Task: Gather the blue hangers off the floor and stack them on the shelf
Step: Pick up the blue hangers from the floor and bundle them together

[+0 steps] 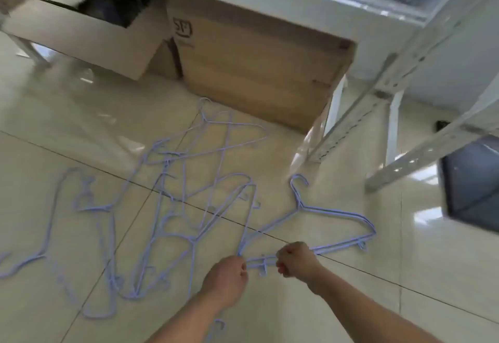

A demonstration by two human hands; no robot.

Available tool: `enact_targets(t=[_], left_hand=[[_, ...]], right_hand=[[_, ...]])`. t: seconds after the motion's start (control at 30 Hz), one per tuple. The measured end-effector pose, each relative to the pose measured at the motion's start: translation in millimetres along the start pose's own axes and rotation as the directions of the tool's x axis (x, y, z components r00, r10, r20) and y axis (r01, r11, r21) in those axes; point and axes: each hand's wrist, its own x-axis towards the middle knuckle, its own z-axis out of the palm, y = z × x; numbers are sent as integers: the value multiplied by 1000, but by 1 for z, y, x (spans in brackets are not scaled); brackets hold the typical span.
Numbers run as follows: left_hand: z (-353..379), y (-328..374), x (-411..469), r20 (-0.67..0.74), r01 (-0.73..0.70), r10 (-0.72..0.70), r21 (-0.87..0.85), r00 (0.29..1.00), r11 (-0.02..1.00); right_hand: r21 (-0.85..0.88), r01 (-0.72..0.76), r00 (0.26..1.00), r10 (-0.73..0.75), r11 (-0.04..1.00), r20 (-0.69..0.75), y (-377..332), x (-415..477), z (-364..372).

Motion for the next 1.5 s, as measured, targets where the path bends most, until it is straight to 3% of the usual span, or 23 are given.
enact_targets(t=[0.13,0.27,0.43,0.53,0.6,0.67,0.73,0.77,0.87,1.07,1.13,1.23,1.3,1.37,1.5], left_hand=[[21,12,57,-180,-154,181,155,967,976],[40,24,91,-192,-197,256,280,948,940],[43,29,91,-240,-243,300,241,923,940],[34,29,92,-338,-279,272,28,901,960],[22,39,96,-359,-251,176,-175,917,952],[4,58,95,-167,-153,81,-479,983,864],[-12,78,86,148,19,147,-764,978,645],[-19,85,80,243,76,227,-823,943,563],[-35,97,61,276,47,355,-843,893,535],[-64,89,38,84,-30,231,-892,969,452],[-75,81,32,37,-37,160,-897,986,440],[-91,67,22,6,-34,91,-900,996,434],[-97,59,17,-10,-35,57,-896,998,443],[-98,54,16,-33,-41,28,-896,999,441],[-97,44,15,-65,-38,-42,-885,997,464]], right_hand=[[190,-35,977,73,981,-199,5,58,2],[262,2,915,104,965,-390,7,101,1],[277,3,857,141,961,-496,-7,118,2],[314,-3,856,165,949,-490,-10,98,3],[285,58,860,97,957,-500,-8,72,4],[241,138,860,4,961,-510,-4,42,6],[191,240,861,-118,952,-494,4,13,8],[166,297,863,-190,940,-468,6,-3,10],[69,450,847,-401,890,-349,6,-39,14],[166,533,845,-513,829,-152,-12,-44,10],[245,510,860,-484,825,-161,-14,-33,0],[357,415,880,-270,837,-391,-13,0,-18],[292,318,861,-146,902,-488,-8,33,-23],[216,204,866,-73,955,-494,-7,64,-22],[62,76,841,-30,995,-540,-16,107,-17]])
